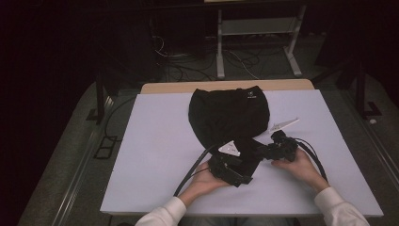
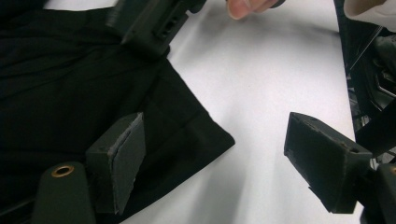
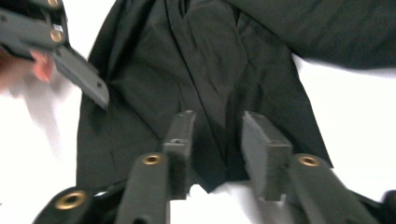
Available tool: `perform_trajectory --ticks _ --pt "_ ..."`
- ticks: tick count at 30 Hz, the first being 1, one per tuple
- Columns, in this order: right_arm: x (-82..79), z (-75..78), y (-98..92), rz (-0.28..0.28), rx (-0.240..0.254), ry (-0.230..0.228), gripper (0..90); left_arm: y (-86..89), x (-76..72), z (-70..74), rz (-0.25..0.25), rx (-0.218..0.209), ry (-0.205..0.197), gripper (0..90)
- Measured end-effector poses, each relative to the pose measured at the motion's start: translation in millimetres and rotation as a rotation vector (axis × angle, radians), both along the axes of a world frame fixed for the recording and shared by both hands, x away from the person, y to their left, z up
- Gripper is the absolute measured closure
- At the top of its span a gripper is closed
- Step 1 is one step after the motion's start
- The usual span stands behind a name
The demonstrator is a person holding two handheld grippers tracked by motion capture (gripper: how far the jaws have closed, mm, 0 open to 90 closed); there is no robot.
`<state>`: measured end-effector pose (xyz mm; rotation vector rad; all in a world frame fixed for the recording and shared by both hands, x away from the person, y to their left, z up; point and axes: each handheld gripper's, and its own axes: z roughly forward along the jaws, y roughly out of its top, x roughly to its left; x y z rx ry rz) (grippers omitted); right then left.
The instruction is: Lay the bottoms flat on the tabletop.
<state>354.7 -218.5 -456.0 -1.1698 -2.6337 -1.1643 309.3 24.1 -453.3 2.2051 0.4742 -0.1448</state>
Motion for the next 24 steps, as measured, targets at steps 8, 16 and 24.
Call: perform_trajectory --ticks 8,16,24 --pt "-5.2 1.3 7.4 0.04 -0.036 0.016 88.0 7.2 4.7 1.1 0.033 -0.008 -0.003 20.9" --pt "6.5 31.8 -12.5 -0.011 0.21 0.035 88.8 17.1 8.5 16.1 0.068 -0.075 -0.027 21.3" --pt "39.2 52.8 -24.9 -0.101 0.298 0.014 89.0 17.7 16.4 28.4 0.09 -0.112 -0.049 21.9"
